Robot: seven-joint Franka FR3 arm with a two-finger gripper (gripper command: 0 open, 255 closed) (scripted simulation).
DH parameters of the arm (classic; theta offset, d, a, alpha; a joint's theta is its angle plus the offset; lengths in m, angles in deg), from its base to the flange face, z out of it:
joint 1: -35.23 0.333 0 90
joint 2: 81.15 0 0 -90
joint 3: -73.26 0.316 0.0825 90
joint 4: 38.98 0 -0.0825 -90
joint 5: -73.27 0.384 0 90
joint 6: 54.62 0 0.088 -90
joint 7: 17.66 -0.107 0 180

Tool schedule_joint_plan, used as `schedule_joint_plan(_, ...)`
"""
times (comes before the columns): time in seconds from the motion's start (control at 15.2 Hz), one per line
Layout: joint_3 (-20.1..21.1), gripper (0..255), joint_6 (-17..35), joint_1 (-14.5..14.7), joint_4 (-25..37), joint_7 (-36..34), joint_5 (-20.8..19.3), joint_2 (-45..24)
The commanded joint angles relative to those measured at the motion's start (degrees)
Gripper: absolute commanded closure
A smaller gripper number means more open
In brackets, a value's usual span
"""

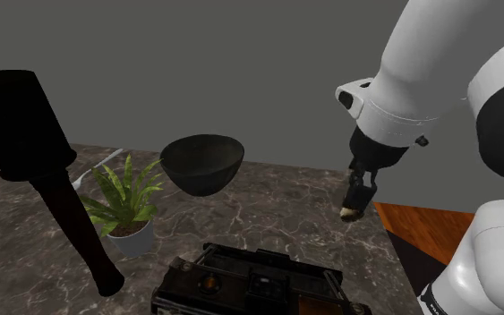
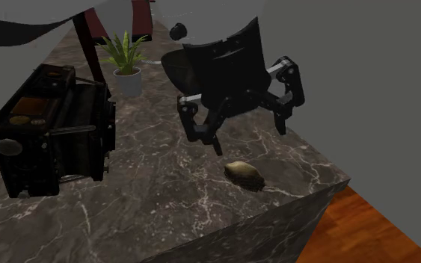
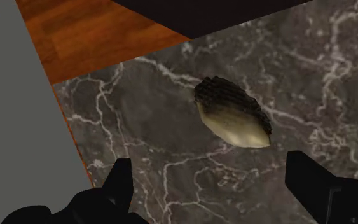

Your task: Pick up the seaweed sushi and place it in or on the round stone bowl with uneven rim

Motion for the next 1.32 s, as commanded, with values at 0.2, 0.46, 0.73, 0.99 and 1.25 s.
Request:
schedule_joint_plan(0.2,4.4,0,0.9,1.7,-1.2,-1.7,0.3,0.3)
schedule_joint_plan(0.46,4.3,0,3.8,1.9,-4.5,-1.6,0.4,0.6)
schedule_joint_plan(0.73,4.4,0,5.0,1.9,-5.7,-1.6,0.4,0.6)
schedule_joint_plan(0.99,4.4,0,5.0,1.9,-5.7,-1.6,0.4,0.6)
schedule_joint_plan(1.25,4.4,255,5.0,1.9,-5.7,-1.6,0.4,0.6)
